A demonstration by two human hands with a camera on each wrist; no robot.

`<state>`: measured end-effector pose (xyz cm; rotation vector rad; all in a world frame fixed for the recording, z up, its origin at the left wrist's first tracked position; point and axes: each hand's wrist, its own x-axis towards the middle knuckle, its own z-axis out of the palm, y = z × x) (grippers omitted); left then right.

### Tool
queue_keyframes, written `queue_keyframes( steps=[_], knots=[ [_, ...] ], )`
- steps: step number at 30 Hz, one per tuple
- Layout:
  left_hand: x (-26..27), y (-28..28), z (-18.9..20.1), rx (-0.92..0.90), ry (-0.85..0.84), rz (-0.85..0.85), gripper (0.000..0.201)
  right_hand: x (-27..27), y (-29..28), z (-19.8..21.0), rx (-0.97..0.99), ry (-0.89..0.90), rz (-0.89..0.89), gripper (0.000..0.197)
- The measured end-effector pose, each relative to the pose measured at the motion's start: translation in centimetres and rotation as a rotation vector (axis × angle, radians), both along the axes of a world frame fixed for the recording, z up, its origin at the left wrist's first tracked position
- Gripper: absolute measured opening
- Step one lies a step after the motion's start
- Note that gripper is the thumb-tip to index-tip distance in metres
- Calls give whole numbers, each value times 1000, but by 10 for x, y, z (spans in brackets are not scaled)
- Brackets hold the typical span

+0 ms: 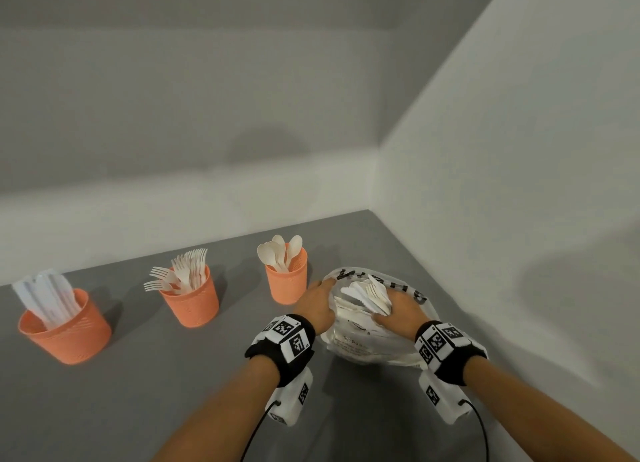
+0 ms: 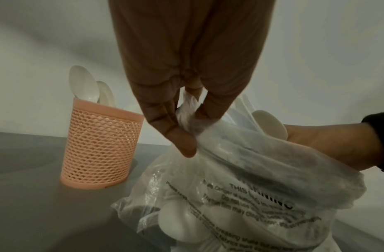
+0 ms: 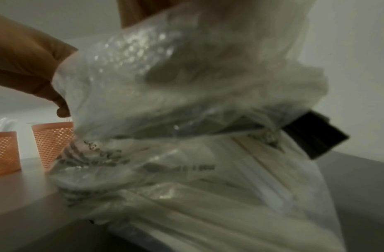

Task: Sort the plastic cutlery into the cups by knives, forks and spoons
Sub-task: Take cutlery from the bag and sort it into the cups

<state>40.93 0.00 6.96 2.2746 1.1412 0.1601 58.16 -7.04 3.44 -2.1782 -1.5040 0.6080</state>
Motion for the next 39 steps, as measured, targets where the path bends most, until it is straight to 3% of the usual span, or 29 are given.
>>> queue_keyframes(
  steps=[6, 11, 14, 16, 19, 23, 27, 30, 34, 36, 39],
  knots=[
    [7, 5, -5, -23, -69, 5, 62, -9, 3, 9, 129, 140, 24, 28],
    [5, 6, -6, -76, -250, 79, 46, -28, 15, 32, 300, 490, -82, 24],
    [-6, 6, 0, -82, -468, 257, 30, -44, 26, 52, 370, 683, -119, 22],
    [-17, 7, 4, -234, -676, 399, 22, -58, 36, 63, 437, 780, -133, 23],
    [-41, 3, 8, -652, -883, 557, 18, -87, 48, 74, 497, 891, -126, 24],
    [-85, -4, 0, -1144, -1005, 614, 40, -135, 56, 82, 509, 949, -109, 16],
    [-125, -3, 2, -1381, -1157, 621, 60, -189, 59, 77, 540, 1016, -155, 11],
    [-149, 3, 14, -1375, -1226, 554, 59, -225, 64, 72, 519, 1047, -179, 18],
    [-185, 7, 19, -1240, -1212, 465, 36, -262, 74, 62, 463, 1014, -181, 20],
    [-204, 8, 15, -1184, -1103, 401, 39, -274, 78, 59, 412, 995, -155, 22],
    [-220, 6, 12, -1042, -868, 370, 36, -291, 80, 54, 349, 997, -80, 8]
  ],
)
